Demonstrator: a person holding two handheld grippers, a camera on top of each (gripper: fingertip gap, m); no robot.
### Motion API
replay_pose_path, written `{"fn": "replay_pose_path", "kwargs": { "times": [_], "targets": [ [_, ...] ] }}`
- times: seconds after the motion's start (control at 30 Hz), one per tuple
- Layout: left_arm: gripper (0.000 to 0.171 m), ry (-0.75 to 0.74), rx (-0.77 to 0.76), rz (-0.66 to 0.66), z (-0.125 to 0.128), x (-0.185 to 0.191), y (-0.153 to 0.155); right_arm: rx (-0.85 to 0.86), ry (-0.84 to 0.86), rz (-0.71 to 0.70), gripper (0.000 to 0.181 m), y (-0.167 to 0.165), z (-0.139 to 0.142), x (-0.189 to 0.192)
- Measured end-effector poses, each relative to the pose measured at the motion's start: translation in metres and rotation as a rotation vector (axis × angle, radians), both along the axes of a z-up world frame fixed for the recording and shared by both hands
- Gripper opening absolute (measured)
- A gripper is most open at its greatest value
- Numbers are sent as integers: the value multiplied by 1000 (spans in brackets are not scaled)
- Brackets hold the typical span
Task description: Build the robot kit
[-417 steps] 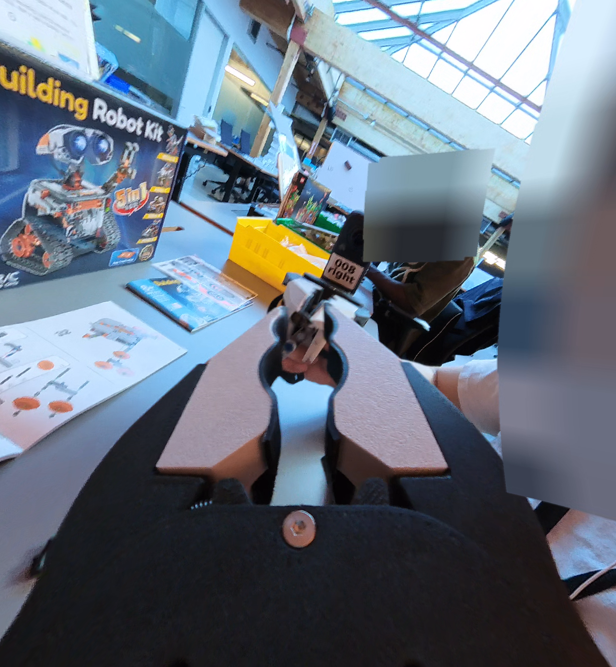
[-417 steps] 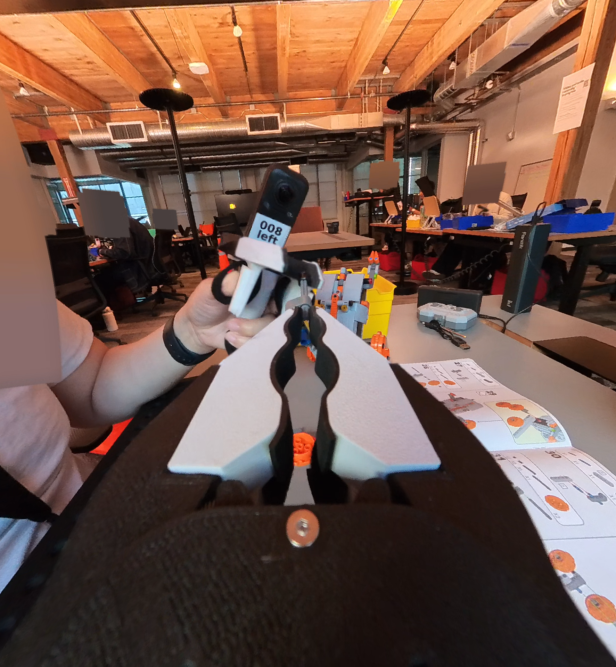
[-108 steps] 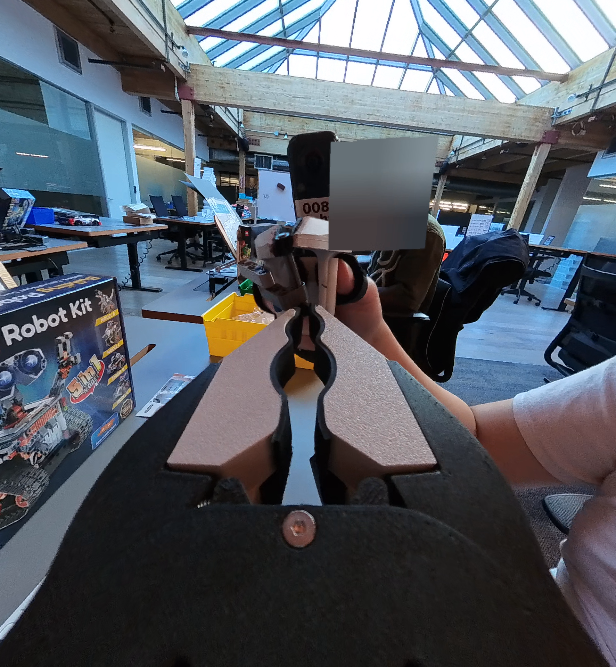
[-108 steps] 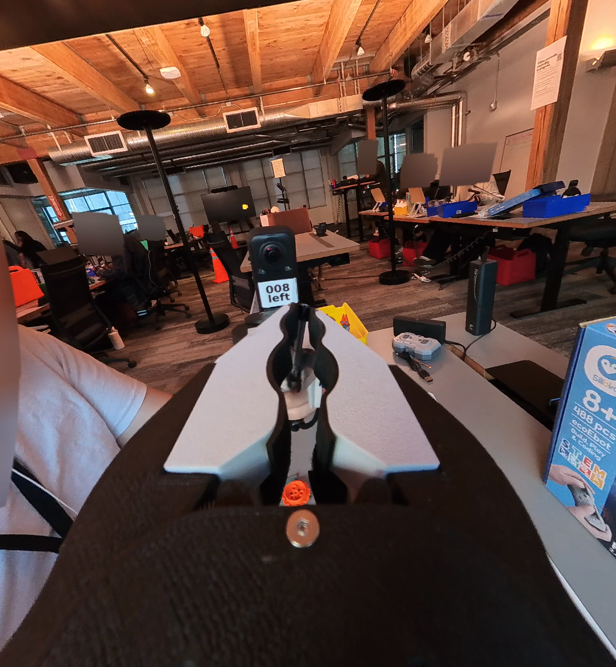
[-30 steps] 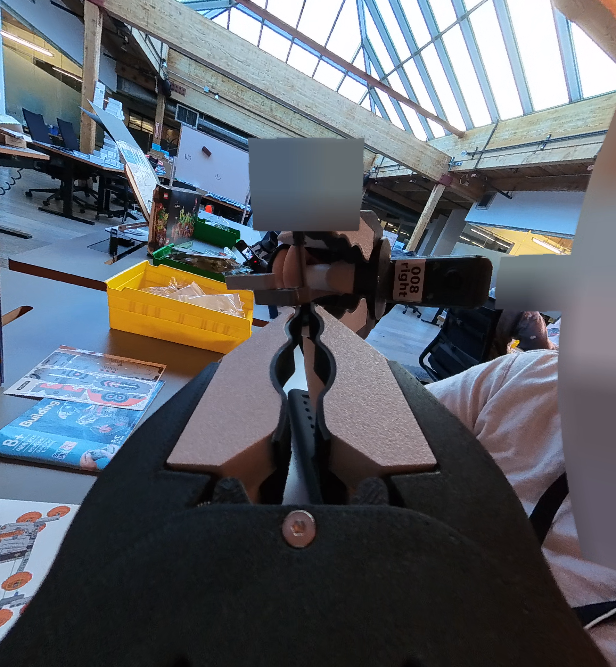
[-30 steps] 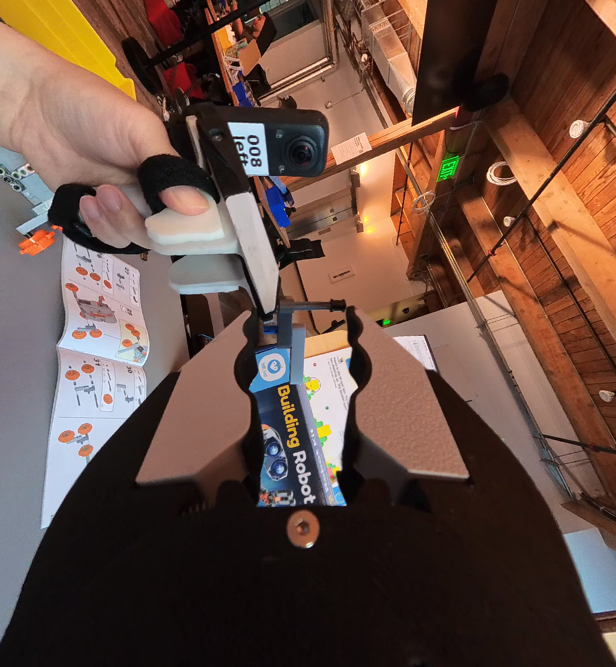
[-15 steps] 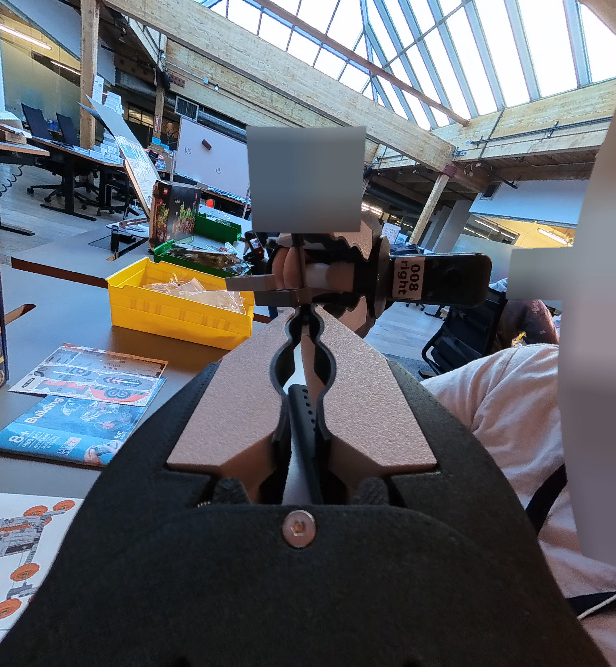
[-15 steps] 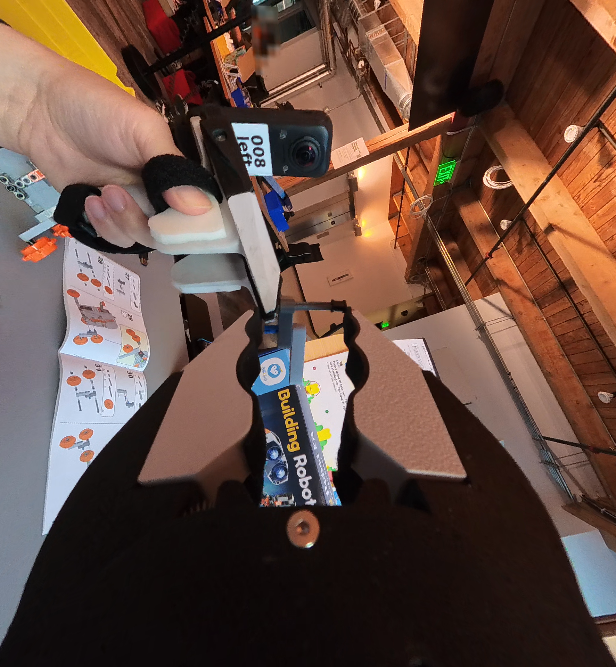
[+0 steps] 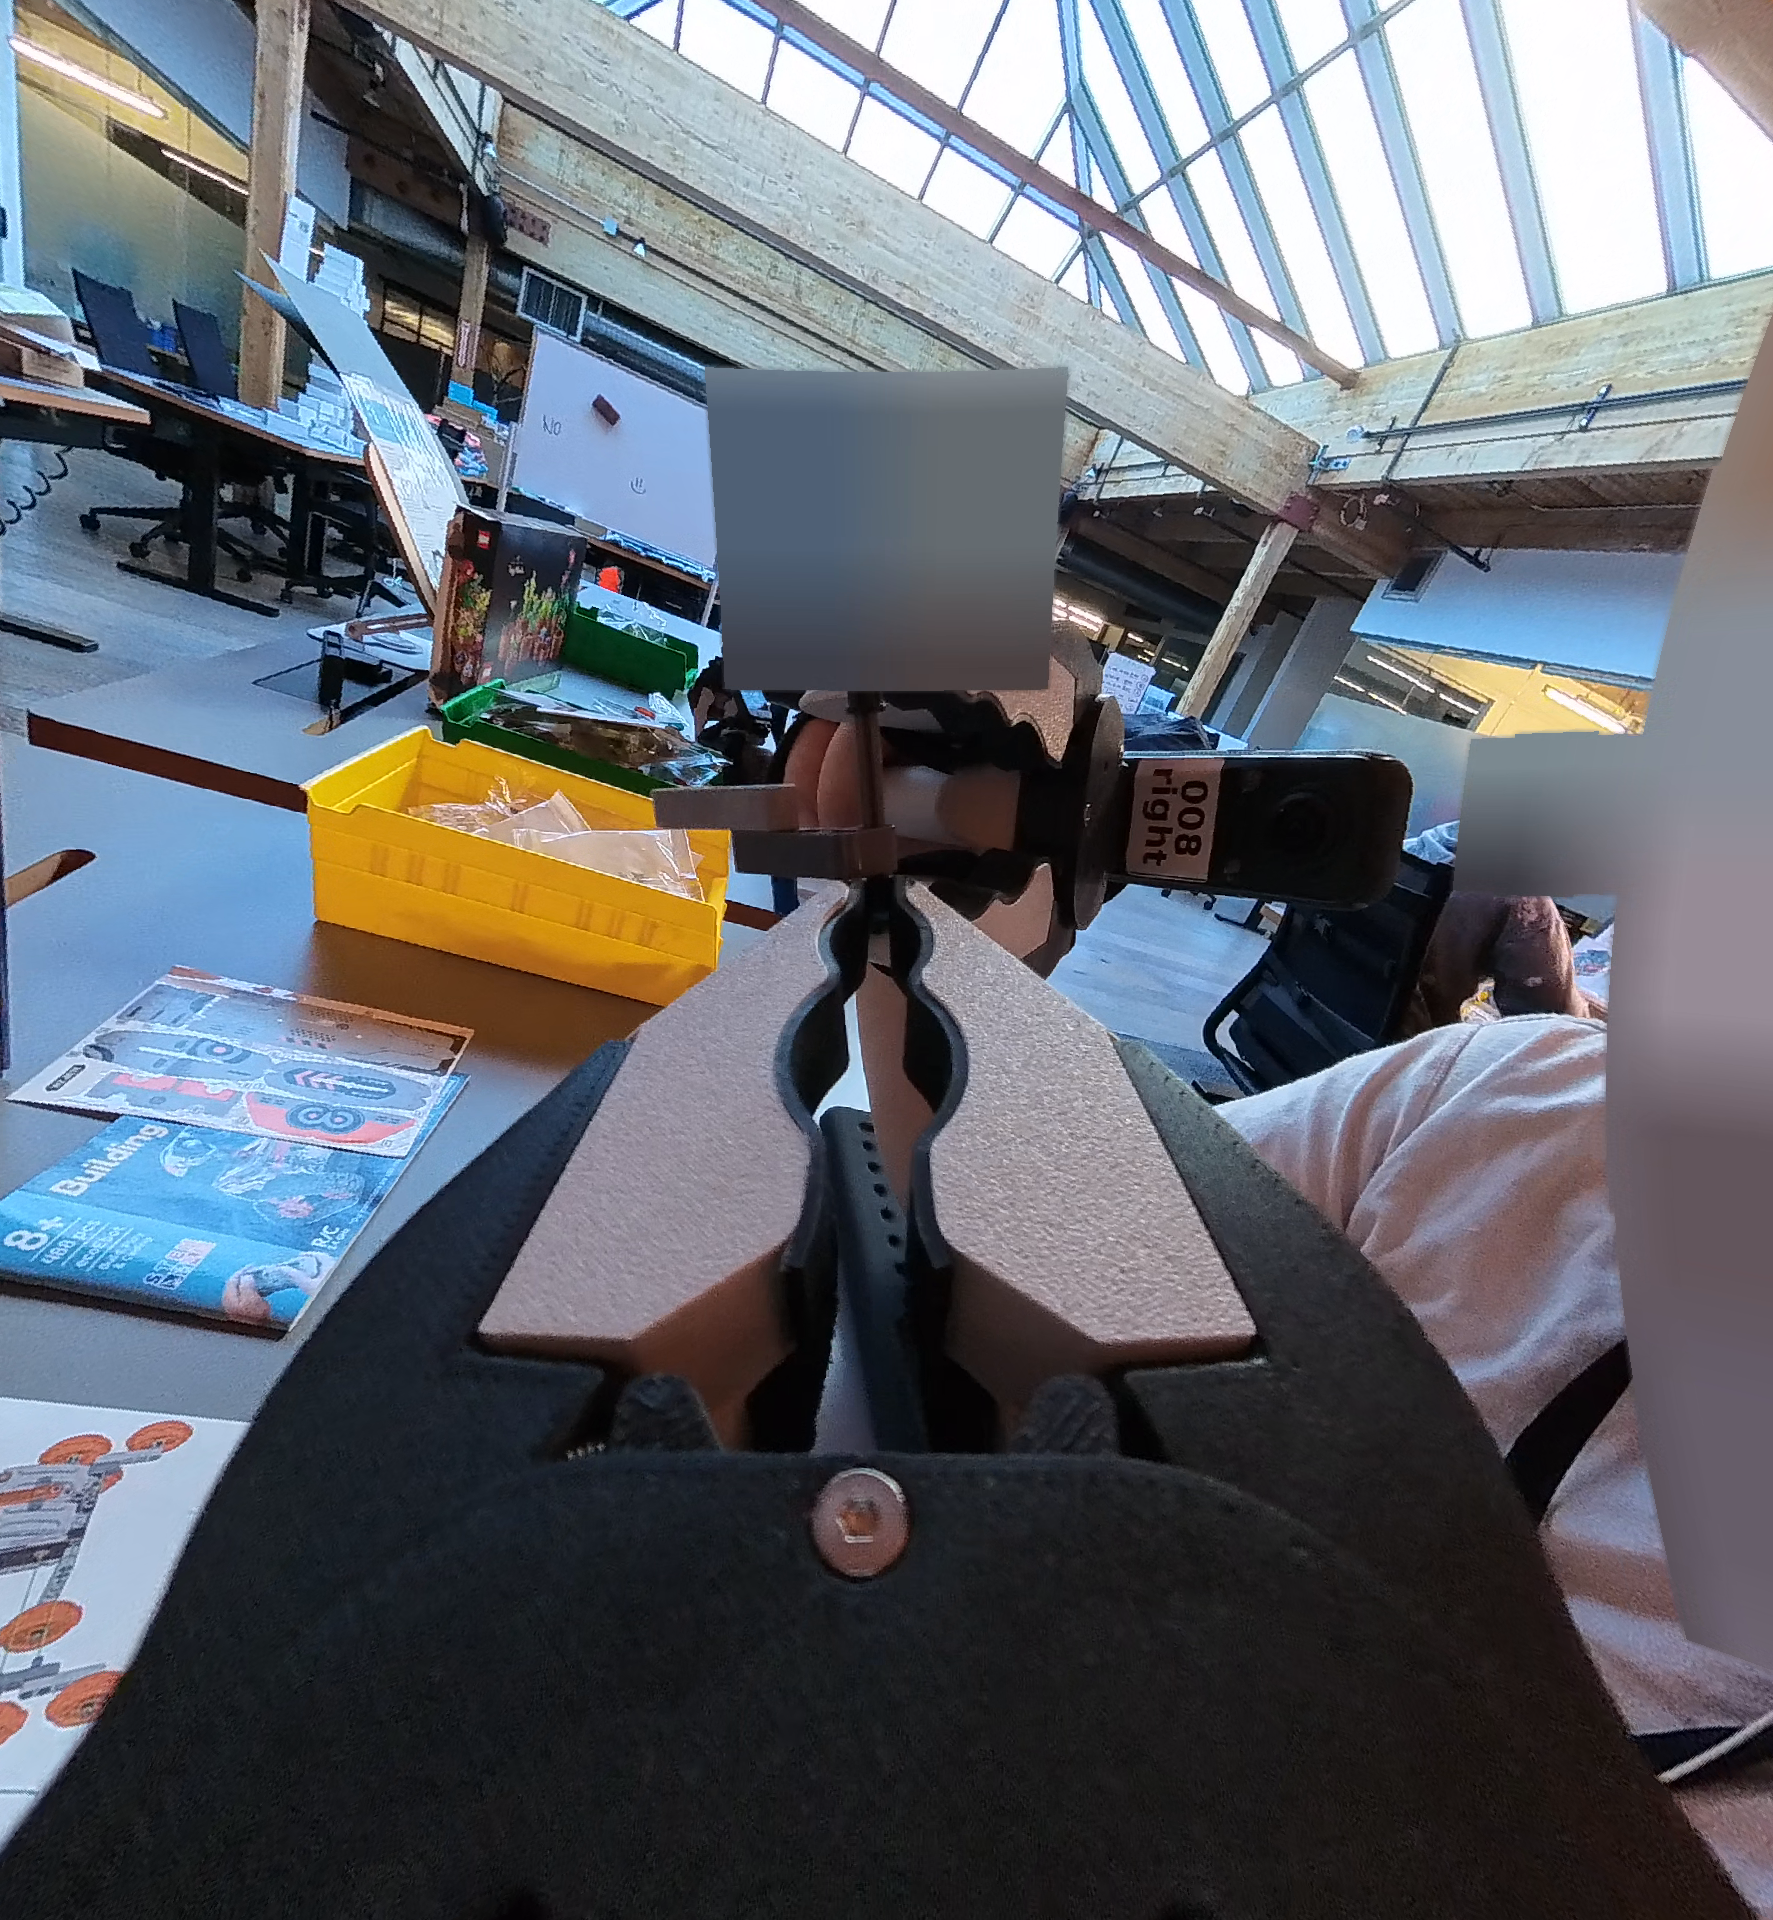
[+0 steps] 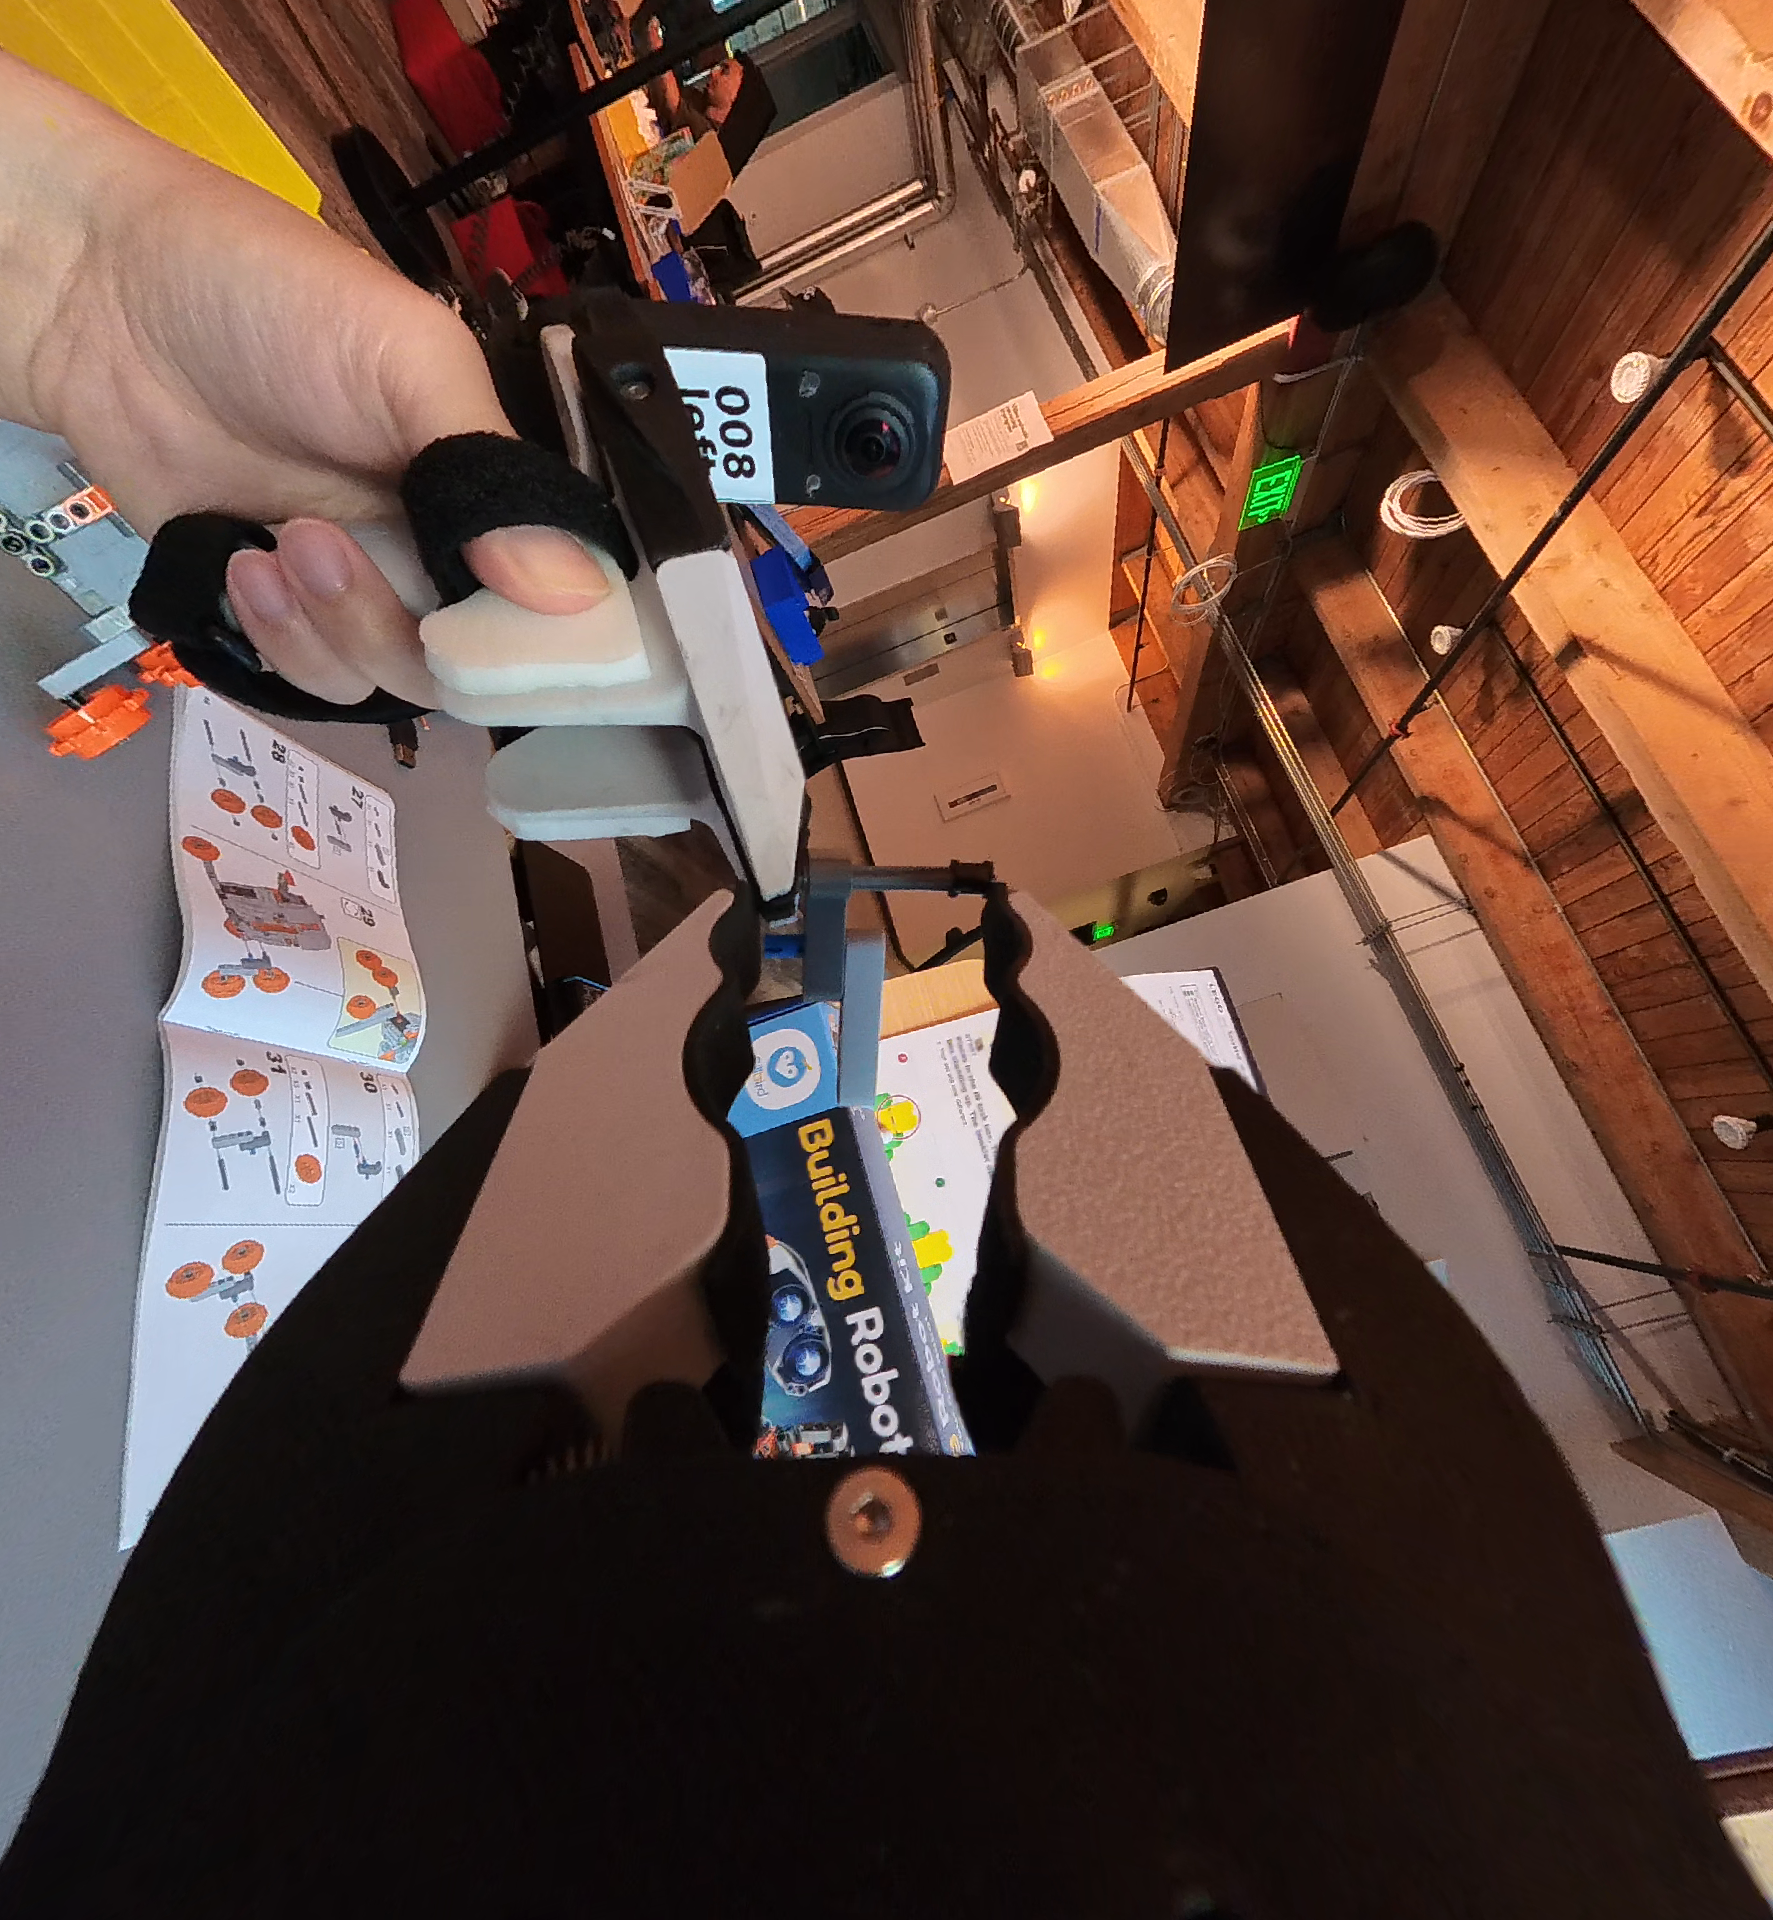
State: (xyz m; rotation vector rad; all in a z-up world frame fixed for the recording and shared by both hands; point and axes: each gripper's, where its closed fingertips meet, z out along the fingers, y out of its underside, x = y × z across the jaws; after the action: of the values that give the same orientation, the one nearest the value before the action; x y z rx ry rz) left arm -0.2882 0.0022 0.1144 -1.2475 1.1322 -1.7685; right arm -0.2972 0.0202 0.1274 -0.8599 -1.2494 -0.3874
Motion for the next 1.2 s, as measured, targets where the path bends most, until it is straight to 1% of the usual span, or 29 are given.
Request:
{"fn": "replay_pose_path", "kwargs": {
  "times": [0.37,0.43,0.67,0.7,0.73,0.77,0.8,0.9,1.0,1.1,1.17,1.2],
  "targets": [
    [1,0,-14,6,0,1,2,0,3,-4,42,2,0,0],
    [1,4,-10,8,-1,1,2,-21,7,1,42,3,-2,1],
    [3,-45,-62,-42,4,1,0,-32,29,29,41,2,0,3],
    [4,-57,-69,-48,6,0,0,-42,11,36,27,1,-3,1],
    [5,-79,-87,-58,10,-1,0,-30,3,43,22,0,-4,-1],
    [6,-84,-96,-66,11,-3,0,-8,3,44,22,-1,-3,-2],
    [2,-77,-91,-63,9,-3,1,-15,5,52,22,-1,-3,-4],
    [1,-59,-76,-30,7,-4,5,-35,4,38,22,3,-5,-5],
    [1,-80,-112,-38,9,-5,8,-45,17,47,18,3,-4,-3],
    [1,-86,-121,-14,8,-6,13,-55,35,31,21,7,-3,1],
    [1,-108,-134,-1,12,-8,17,-76,52,59,24,4,-2,0],
    [1,-114,-141,-1,13,-9,17,-105,65,88,28,1,-2,-2]
  ]
}}
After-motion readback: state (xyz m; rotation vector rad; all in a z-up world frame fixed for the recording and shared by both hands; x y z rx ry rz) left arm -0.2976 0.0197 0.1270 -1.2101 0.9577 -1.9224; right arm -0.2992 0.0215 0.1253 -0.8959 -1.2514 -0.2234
